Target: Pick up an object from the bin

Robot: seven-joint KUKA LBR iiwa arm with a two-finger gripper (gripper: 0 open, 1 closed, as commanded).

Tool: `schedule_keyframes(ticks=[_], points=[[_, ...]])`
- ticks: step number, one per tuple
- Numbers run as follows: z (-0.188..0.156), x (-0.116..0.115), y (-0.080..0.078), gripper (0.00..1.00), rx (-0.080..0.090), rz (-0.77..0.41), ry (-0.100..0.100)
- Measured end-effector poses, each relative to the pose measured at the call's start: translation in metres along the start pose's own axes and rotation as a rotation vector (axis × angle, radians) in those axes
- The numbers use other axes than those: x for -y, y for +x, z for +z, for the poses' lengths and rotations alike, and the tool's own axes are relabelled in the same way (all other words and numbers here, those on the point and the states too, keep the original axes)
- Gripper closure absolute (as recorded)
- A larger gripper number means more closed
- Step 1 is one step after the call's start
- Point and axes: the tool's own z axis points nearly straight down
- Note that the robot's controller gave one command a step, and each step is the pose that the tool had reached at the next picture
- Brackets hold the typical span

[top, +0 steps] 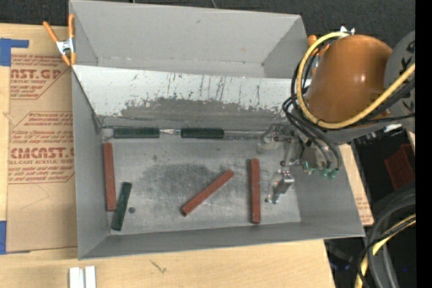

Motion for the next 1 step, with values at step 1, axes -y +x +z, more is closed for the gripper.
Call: schedule_keyframes(ticks=[1], points=[[0.0642, -0.0084, 0.0026, 0.00, 0.005, -0.020, 0.000]])
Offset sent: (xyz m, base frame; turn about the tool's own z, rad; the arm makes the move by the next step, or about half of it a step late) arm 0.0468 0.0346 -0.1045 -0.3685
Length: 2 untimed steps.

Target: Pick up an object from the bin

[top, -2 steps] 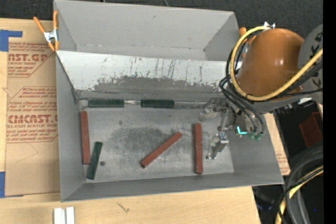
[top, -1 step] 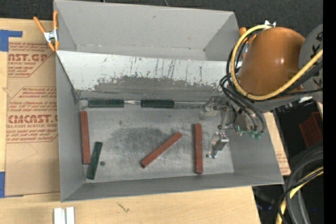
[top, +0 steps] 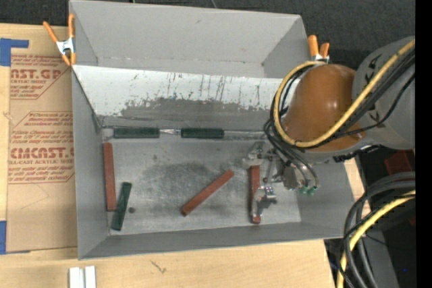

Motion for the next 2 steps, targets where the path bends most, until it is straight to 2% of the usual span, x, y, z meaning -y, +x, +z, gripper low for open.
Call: schedule_keyframes(ticks=[1, 2], points=[[0.032, -0.018, -0.033, 0.00, -0.006, -0.278, -0.001], [0.085, -0.033, -0.036, 1.00, 0.001, -0.182, -0.001]])
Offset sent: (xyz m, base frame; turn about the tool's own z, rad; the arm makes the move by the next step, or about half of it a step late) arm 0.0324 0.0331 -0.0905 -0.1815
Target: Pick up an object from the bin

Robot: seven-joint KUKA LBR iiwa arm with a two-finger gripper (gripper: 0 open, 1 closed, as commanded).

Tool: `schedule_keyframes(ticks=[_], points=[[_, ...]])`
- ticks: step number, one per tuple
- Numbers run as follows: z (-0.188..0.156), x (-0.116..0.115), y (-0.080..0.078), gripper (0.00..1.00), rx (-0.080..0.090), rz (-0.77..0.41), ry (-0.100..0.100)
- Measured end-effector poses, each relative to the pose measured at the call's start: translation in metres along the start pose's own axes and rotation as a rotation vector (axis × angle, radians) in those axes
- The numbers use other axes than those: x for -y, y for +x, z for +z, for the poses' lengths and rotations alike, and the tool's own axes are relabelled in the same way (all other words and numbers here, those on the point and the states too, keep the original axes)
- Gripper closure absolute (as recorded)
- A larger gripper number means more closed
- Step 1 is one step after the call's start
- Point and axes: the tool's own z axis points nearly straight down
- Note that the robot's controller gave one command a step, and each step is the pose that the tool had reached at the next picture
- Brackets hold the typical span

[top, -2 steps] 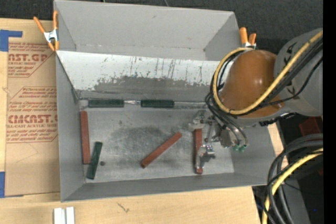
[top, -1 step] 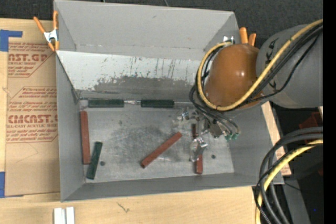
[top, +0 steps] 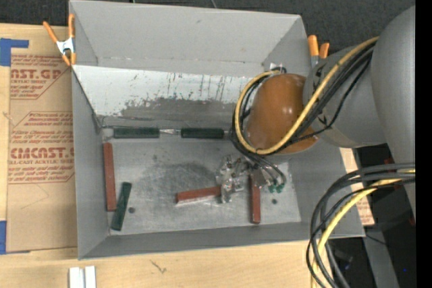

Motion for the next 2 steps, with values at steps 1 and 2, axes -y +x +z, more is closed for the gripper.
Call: schedule_keyframes(ticks=[1, 2], points=[[0.000, 0.000, 0.000, 1.00, 0.000, 0.000, 0.000], [-0.139, 0.009, -0.006, 1.00, -0.004, -0.039, 0.000]])
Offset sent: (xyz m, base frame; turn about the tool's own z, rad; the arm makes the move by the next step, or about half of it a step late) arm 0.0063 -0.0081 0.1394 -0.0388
